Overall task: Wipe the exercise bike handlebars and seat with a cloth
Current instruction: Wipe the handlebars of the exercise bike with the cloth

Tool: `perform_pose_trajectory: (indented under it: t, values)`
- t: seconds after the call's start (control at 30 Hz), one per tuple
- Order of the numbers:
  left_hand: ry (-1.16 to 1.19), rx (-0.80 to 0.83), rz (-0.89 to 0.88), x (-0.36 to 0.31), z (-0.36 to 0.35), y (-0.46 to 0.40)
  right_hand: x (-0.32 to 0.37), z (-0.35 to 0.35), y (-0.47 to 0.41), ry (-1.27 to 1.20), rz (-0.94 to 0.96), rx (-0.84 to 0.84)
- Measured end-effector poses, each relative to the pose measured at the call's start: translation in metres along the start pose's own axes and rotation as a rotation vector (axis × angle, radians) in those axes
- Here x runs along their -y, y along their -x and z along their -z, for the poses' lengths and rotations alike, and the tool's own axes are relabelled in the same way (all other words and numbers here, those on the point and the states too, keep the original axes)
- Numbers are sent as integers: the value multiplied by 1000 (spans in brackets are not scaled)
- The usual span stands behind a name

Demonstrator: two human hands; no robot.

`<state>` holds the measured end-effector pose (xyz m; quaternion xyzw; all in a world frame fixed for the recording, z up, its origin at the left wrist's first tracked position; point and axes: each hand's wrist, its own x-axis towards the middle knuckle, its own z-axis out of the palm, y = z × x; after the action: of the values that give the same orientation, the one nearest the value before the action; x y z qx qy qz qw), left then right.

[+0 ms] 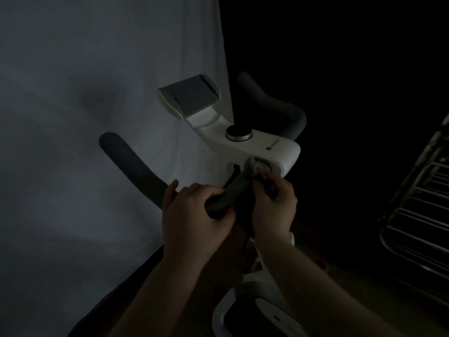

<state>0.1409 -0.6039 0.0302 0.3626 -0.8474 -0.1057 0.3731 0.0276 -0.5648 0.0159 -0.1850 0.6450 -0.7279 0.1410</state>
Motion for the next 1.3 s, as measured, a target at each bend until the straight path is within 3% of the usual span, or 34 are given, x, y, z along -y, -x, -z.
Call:
perform_pose_trajectory:
  t: [0.17, 0.37, 0.57, 0.73, 0.87, 0.97, 1.03, 1.23, 1.3]
  values:
    - [-4, -34, 4, 1, -2, 4, 5, -4, 0, -48, -97, -51]
    - [-50, -36, -5, -3, 0, 4, 10, 8, -24, 282, 202, -8]
    - [-41, -32, 9, -4, 1, 2, 22, 23, -42, 605, 413, 227]
    - [-75, -75, 0, -5, -3, 7, 26, 19, -31, 668, 614, 514]
    - [-97, -118, 33, -7, -4, 8, 26, 21, -42, 669, 582, 419]
    - [-122, -127, 64, -9, -5, 8, 20, 22, -35, 631, 648, 519]
    - [-114, -125, 73, -9, -6, 7, 18, 25, -44, 561, 580, 492]
    - [-126, -138, 152, -15, -9, 7, -5, 16, -12, 49, 144, 179]
    - [-145, -135, 162, -13, -10, 7, -4, 8, -10, -18, 79, 55]
